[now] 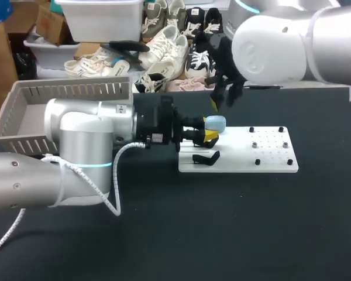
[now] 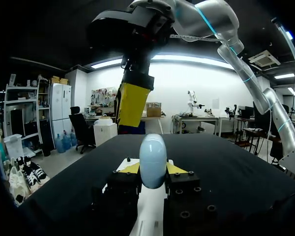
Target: Pick up each earbud case from the left stands, insert the matching earbuds, close the lid, and place the case in the box.
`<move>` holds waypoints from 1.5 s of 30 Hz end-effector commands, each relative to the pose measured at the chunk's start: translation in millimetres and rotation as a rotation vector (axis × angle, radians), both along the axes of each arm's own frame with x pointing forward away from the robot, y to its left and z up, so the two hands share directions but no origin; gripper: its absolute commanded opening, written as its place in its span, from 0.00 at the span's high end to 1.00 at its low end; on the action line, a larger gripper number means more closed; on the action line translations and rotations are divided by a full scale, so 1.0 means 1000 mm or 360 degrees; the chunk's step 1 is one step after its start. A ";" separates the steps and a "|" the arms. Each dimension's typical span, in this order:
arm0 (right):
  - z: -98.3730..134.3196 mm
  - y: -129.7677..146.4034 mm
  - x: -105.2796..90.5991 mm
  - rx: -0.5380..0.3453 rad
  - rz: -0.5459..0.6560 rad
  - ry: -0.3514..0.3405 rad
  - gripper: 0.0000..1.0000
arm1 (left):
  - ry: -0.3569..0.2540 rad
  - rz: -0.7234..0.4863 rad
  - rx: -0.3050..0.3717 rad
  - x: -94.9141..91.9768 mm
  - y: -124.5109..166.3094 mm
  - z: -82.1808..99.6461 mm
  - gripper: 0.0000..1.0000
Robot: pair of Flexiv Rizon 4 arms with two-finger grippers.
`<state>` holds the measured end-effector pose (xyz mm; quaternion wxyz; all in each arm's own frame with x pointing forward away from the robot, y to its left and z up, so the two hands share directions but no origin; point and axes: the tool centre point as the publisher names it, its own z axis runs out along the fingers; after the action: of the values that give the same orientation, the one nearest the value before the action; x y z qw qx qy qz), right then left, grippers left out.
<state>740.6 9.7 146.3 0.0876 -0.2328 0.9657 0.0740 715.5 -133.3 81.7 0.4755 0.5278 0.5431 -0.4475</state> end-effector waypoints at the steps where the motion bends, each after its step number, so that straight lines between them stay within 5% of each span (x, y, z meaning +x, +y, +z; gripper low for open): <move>1: 0.011 -0.029 -0.027 0.0167 -0.0114 -0.0136 0.63 | -0.0002 0.0002 -0.0003 0.000 0.000 -0.001 1.00; 9: -0.009 -0.053 -0.059 0.0257 -0.0290 -0.0066 0.63 | -0.0032 0.0038 0.0006 0.007 0.014 0.002 1.00; 31: -0.020 -0.061 -0.088 0.0198 -0.0531 0.0023 0.64 | -0.0229 0.0459 0.0240 0.079 0.178 0.040 1.00; 45: -0.016 -0.064 -0.097 0.0171 -0.0646 0.0024 0.63 | -0.0130 0.0609 0.0327 0.119 0.242 0.015 1.00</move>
<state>650.6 -53.4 129.2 0.0868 -0.0326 0.9896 0.1101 826.1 106.8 102.5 0.5229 0.4749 0.6569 -0.2636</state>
